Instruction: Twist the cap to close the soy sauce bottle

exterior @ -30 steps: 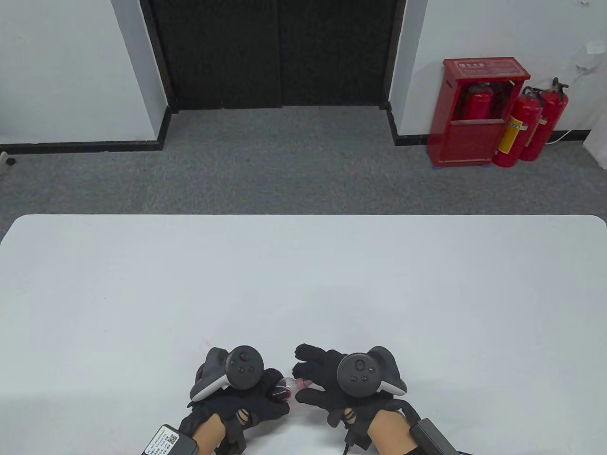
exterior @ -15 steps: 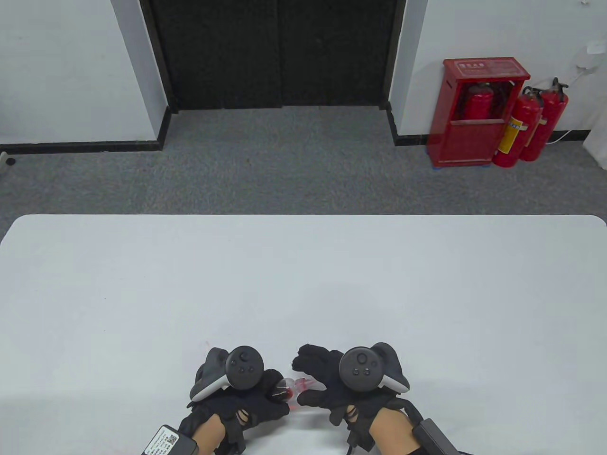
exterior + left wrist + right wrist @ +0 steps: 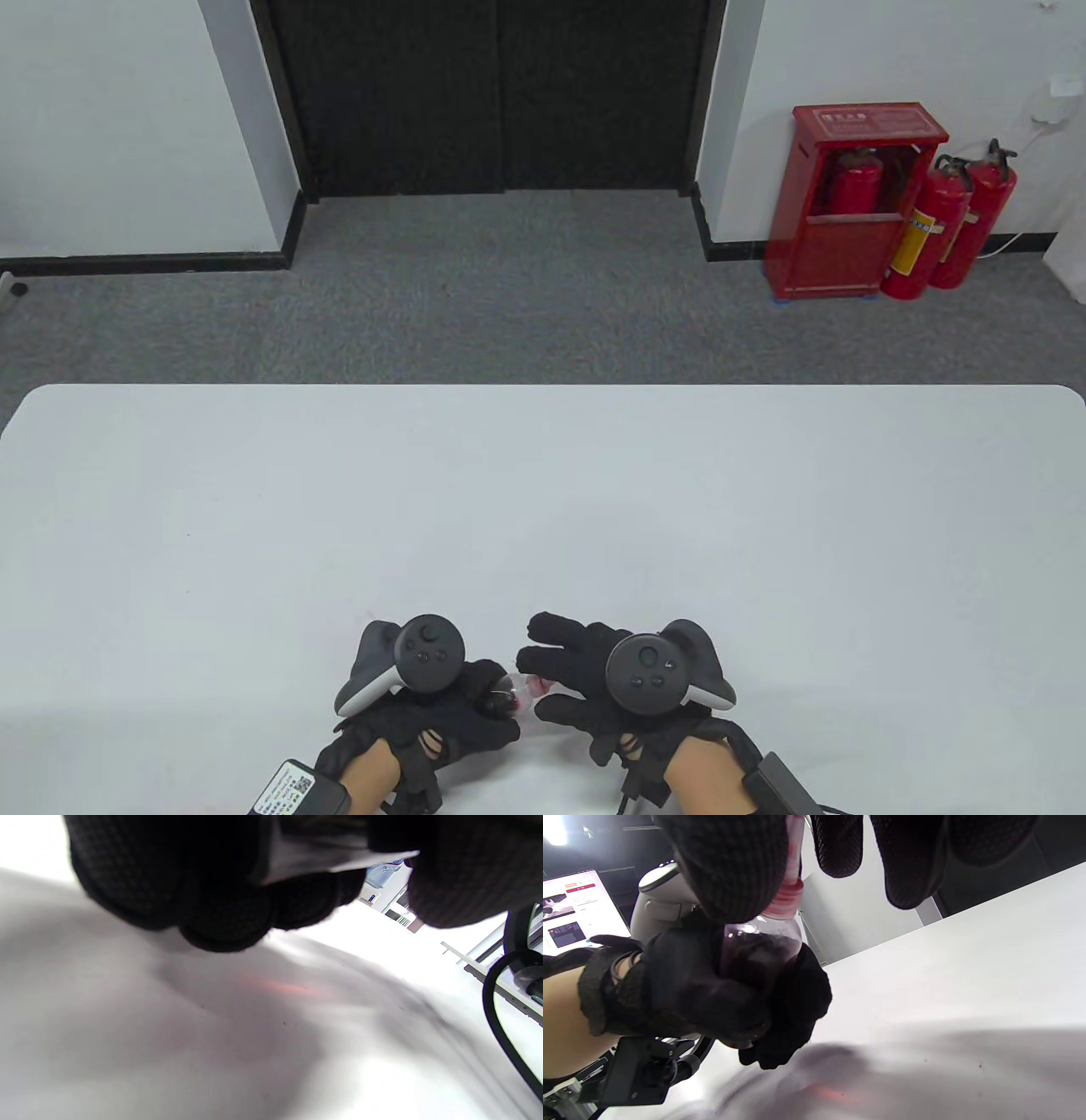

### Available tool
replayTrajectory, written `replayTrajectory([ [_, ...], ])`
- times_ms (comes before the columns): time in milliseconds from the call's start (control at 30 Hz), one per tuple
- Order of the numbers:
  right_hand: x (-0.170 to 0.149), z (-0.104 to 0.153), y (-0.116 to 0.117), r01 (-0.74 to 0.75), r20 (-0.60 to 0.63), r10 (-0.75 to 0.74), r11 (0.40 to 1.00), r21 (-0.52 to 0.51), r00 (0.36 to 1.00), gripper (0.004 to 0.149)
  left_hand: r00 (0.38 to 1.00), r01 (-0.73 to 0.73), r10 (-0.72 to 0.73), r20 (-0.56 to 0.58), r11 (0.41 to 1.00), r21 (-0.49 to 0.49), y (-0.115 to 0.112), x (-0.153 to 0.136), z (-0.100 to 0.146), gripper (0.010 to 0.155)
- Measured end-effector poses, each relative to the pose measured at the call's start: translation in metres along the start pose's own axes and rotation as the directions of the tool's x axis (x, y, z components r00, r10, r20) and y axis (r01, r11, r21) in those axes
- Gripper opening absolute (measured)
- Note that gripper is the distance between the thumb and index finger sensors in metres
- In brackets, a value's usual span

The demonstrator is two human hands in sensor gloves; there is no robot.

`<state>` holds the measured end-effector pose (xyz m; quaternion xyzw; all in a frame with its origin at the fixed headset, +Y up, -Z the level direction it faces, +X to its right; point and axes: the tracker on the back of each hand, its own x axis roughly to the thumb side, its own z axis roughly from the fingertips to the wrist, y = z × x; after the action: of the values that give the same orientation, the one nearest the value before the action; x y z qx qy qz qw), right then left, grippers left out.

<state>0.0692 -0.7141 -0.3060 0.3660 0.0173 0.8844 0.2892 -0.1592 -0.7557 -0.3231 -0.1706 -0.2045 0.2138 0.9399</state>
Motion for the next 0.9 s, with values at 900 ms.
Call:
replayTrajectory([
  [900,0.0079,-0.0027,0.0026,-0.051,0.002,0.052,0.998,-0.033,0.999,0.059,0.994,0.034,-0.043,0.098,0.996,0.084,0.0067,0.0039,0.0051,0.059],
])
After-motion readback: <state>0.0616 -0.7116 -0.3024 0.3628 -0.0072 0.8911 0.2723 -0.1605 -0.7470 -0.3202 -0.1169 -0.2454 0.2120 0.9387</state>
